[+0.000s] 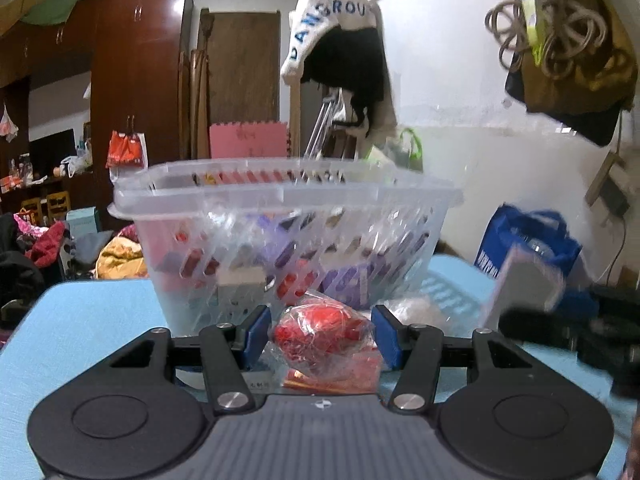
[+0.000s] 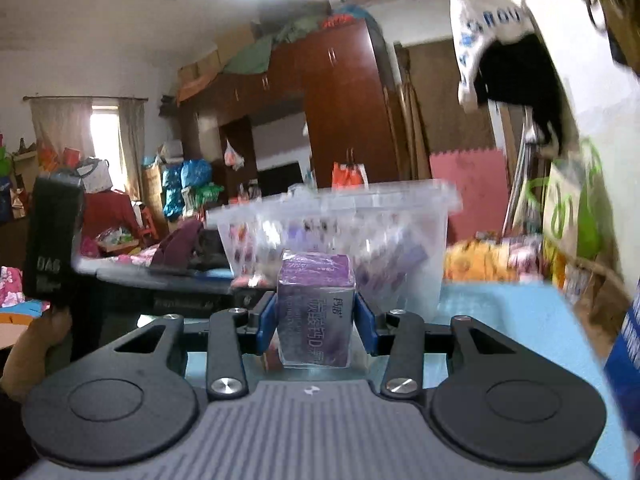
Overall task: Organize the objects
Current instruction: 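Grasp the red bagged ball with the left gripper while the right grasps a purple box, then lift both held items over the white basket and release them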
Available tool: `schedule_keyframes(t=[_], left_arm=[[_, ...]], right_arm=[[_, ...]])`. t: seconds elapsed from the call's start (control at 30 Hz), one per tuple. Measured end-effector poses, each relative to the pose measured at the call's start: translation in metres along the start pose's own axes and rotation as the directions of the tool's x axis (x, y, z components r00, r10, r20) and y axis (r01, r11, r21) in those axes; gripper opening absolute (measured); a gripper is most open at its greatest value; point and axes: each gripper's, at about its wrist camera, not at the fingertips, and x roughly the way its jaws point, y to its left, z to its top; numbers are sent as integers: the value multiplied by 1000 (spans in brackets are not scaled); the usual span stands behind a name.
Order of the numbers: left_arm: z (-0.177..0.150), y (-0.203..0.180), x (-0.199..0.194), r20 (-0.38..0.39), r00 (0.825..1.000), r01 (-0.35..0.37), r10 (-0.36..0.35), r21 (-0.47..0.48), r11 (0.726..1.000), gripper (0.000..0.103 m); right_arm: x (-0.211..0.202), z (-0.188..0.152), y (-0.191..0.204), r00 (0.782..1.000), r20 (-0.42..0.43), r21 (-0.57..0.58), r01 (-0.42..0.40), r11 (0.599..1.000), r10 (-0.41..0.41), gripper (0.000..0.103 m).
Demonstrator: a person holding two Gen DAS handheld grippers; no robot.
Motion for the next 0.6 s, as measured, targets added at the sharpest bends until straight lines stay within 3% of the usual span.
schedule_keyframes(t=[0.1,0.23,0.33,0.4,0.47,0.53,0.6], left_arm=[[21,7,-21,46,997,57,-56,-28,998,59],[68,11,-33,104,994,24,-23,-10,1000,59],[106,22,-17,103,995,4,1,-48,999,59],[125,29,0,89,996,-21,27,-68,997,59],[138,36,21,54,997,-47,53,-93,995,59],[143,41,45,22,998,-61,64,-97,993,61],[141,46,70,-42,997,-67,63,-102,992,65]], right_arm=[[-4,34,8,998,57,-52,22,998,-19,45],[18,89,10,997,69,-91,33,995,-26,45],[56,122,2,999,18,-59,39,997,-38,45],[85,133,-3,998,-42,-58,46,997,-49,45],[108,136,-6,990,-74,-87,116,989,-122,45],[129,136,-10,981,-87,-110,162,981,-172,46],[143,134,-16,979,-113,-107,160,981,-172,48]])
